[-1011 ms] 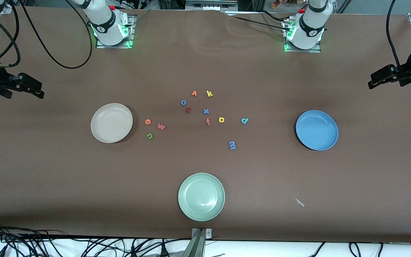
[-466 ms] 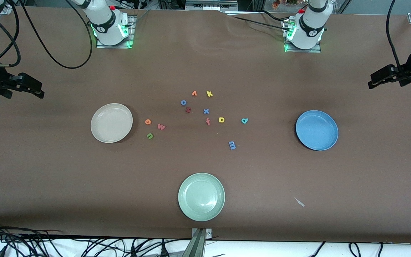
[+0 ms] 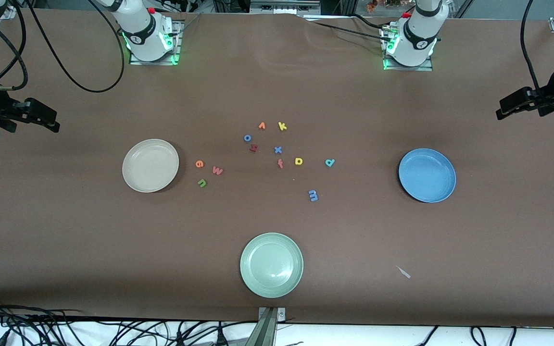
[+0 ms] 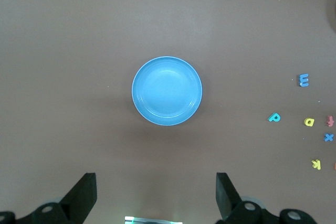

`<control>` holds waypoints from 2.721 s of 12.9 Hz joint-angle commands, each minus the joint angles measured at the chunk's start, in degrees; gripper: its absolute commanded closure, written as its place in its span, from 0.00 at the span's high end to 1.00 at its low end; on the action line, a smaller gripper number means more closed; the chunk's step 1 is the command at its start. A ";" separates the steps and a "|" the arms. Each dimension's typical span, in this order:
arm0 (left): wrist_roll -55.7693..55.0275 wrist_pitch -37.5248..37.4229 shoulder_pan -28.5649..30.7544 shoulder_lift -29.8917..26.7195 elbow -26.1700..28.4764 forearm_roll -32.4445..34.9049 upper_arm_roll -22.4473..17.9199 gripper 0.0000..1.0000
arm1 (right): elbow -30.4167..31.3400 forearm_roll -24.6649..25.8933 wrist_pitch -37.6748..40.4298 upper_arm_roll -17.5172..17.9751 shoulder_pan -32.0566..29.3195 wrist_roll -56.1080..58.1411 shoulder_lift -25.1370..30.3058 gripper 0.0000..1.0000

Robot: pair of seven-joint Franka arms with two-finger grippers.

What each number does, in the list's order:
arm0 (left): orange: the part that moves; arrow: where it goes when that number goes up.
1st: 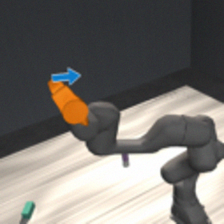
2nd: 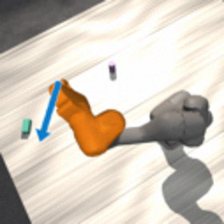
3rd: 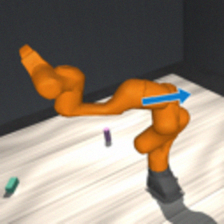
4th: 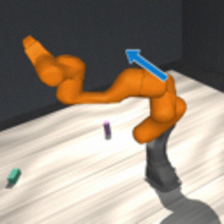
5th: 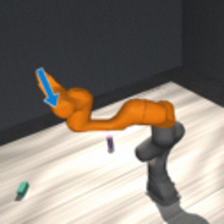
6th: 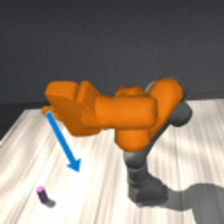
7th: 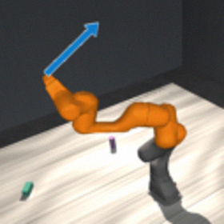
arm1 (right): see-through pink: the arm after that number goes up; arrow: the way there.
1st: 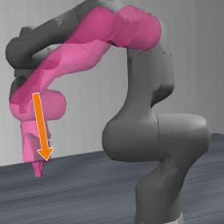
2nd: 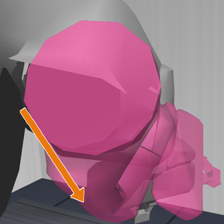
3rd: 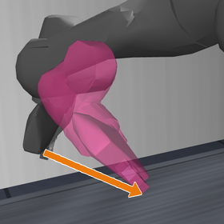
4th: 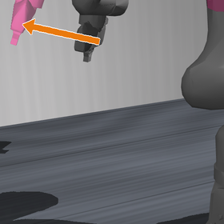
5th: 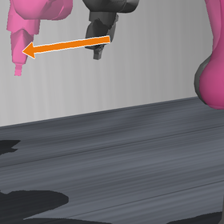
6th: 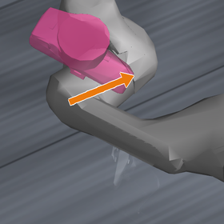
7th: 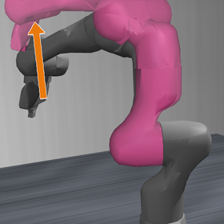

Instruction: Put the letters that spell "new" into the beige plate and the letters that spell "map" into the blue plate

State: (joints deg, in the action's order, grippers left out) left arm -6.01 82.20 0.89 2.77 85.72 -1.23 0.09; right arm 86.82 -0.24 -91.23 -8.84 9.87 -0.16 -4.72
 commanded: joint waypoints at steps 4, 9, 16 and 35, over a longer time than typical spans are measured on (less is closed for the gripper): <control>0.30 0.50 -0.01 -0.13 0.14 -0.79 0.00 1.00 | -0.34 -0.37 0.70 0.05 0.06 -0.81 0.24 1.00; 0.12 0.32 0.16 1.88 -0.56 -0.88 -0.17 1.00 | -0.34 -0.37 0.61 0.05 0.06 -0.81 0.15 1.00; 0.21 0.67 -2.46 11.10 -0.73 -1.58 0.18 1.00 | -0.34 -0.37 0.61 0.05 0.06 -0.81 0.15 1.00; -14.38 54.02 -24.09 25.70 26.43 9.66 10.90 1.00 | -0.78 -2.66 -0.71 0.14 1.47 -0.63 -2.84 1.00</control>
State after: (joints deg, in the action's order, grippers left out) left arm -19.45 135.09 -22.47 26.28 112.97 5.42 11.44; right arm 86.83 -1.97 -91.93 -8.53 11.29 -0.19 -7.48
